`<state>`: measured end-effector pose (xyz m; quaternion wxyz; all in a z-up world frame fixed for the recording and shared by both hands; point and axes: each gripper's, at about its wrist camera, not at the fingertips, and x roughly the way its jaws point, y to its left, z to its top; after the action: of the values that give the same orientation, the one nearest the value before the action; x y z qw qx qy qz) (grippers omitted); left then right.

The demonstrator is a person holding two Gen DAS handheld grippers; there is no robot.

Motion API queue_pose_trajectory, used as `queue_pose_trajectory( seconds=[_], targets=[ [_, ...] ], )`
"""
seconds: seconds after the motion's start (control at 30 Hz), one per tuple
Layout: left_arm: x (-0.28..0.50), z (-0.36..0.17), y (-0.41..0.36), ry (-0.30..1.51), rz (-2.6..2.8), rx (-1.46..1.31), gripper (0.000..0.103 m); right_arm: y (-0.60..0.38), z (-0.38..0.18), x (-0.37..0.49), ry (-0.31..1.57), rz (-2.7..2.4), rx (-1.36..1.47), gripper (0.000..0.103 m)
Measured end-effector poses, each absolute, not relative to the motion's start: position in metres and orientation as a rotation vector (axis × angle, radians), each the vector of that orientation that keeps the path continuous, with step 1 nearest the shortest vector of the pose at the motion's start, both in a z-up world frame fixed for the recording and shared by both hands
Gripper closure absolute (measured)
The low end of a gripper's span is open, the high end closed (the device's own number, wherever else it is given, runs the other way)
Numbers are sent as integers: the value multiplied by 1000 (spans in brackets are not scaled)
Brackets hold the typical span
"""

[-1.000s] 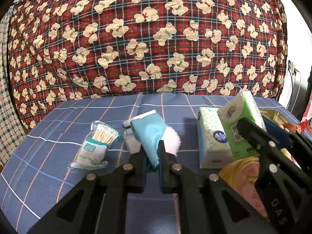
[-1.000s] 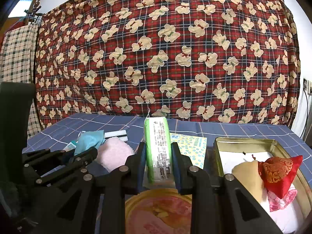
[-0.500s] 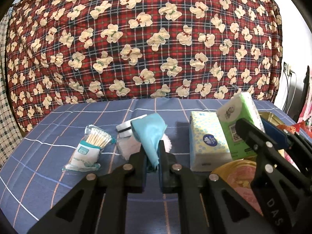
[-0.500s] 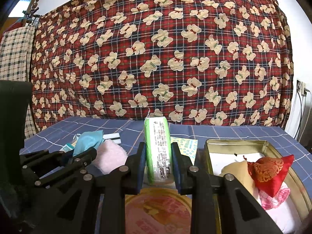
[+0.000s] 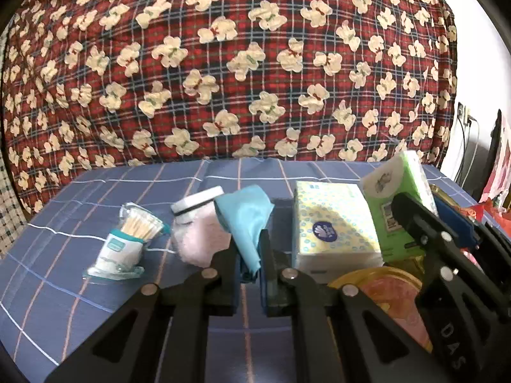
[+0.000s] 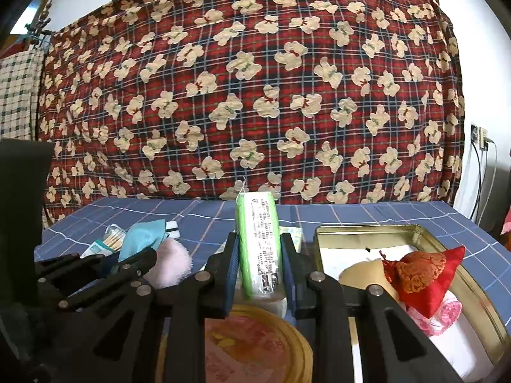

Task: Organize soft objects
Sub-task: 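Lift the teal cloth and green tissue pack and carry them toward the gold tin, then lower the teal cloth and green tissue pack into the tin and open both grippers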

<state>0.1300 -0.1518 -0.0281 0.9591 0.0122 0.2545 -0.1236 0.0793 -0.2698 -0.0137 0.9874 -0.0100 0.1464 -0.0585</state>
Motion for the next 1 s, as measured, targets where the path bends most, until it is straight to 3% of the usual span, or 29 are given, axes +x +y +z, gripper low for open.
queue_pose_trajectory(
  seconds=[1.0],
  targets=[
    [133, -16, -165, 557, -305, -36, 96, -283, 1, 67, 252, -129, 43, 75]
  ],
)
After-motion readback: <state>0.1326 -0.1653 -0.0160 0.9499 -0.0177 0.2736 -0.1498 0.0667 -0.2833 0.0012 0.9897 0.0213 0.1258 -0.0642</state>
